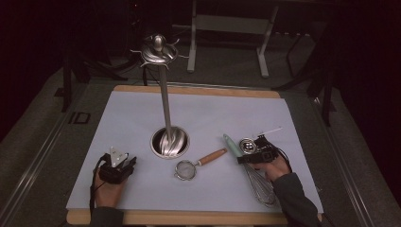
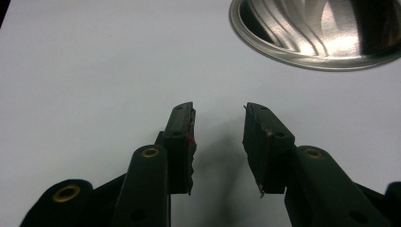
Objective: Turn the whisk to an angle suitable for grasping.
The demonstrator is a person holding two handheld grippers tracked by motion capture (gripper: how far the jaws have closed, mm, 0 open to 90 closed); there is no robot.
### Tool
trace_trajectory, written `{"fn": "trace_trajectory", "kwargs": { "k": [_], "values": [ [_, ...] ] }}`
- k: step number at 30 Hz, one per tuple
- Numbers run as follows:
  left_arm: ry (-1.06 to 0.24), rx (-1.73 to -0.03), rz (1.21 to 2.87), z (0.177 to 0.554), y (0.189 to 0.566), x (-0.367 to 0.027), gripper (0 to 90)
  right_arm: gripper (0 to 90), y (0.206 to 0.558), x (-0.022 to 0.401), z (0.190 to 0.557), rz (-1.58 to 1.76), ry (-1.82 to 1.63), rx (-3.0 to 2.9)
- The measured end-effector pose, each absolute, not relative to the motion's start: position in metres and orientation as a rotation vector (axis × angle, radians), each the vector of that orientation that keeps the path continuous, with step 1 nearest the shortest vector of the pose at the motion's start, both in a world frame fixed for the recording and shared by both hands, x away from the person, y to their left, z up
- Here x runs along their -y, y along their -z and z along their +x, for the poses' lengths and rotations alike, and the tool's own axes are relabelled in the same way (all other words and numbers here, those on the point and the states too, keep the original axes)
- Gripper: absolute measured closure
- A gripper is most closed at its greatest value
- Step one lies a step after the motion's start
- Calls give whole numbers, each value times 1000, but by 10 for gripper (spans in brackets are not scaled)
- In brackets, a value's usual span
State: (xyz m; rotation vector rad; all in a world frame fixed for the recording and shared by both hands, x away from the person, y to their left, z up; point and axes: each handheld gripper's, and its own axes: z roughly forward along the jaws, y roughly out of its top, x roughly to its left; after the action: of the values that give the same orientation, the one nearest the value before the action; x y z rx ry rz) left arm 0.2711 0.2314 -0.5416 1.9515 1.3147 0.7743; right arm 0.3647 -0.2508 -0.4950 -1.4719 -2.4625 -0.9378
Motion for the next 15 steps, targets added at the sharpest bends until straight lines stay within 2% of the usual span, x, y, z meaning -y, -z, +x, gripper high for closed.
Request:
{"fn": "trace_trajectory", "kwargs": {
  "k": [15],
  "values": [
    [-776, -1316, 1951, 271, 542, -231, 636, 695, 478, 255, 361, -1418, 1089, 2462]
  ]
}}
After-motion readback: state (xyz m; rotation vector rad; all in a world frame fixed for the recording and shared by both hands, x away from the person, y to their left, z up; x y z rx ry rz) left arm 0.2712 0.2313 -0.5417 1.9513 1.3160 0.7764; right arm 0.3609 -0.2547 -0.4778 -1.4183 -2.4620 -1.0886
